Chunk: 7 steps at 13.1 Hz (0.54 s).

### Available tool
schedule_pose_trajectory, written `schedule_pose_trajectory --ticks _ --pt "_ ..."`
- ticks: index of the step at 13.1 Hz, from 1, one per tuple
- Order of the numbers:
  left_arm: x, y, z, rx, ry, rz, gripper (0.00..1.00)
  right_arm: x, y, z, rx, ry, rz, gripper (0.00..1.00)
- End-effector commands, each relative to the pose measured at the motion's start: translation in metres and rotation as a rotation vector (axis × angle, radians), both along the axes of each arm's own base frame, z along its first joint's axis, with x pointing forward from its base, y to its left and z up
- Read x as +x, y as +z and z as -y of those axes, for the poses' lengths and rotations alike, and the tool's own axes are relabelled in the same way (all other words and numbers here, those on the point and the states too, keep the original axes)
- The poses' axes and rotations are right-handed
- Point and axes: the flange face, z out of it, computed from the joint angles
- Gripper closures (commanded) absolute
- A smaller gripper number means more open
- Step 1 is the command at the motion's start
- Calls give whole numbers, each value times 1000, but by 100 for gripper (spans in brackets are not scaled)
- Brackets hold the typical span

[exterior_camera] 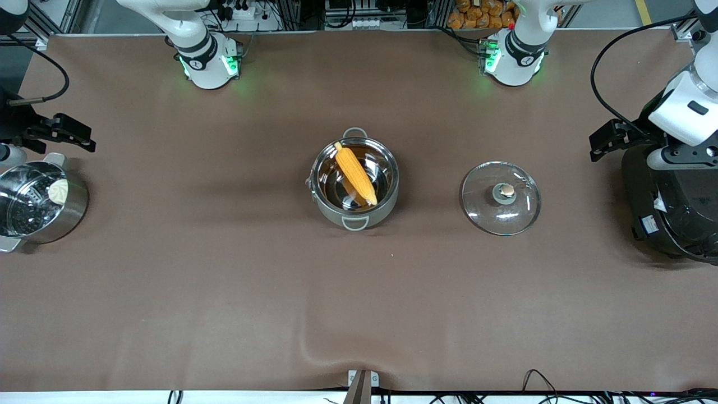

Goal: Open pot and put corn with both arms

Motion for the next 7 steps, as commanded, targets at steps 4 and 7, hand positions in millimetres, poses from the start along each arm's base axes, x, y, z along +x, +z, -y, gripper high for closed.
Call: schedule_pose_trajectory --ticks 4,7 --pt "-9 6 -3 -32 -5 -17 0 -9 5 2 25 -6 14 0" --pt "-8 6 -5 -32 3 -17 0 -9 5 1 25 -6 12 0"
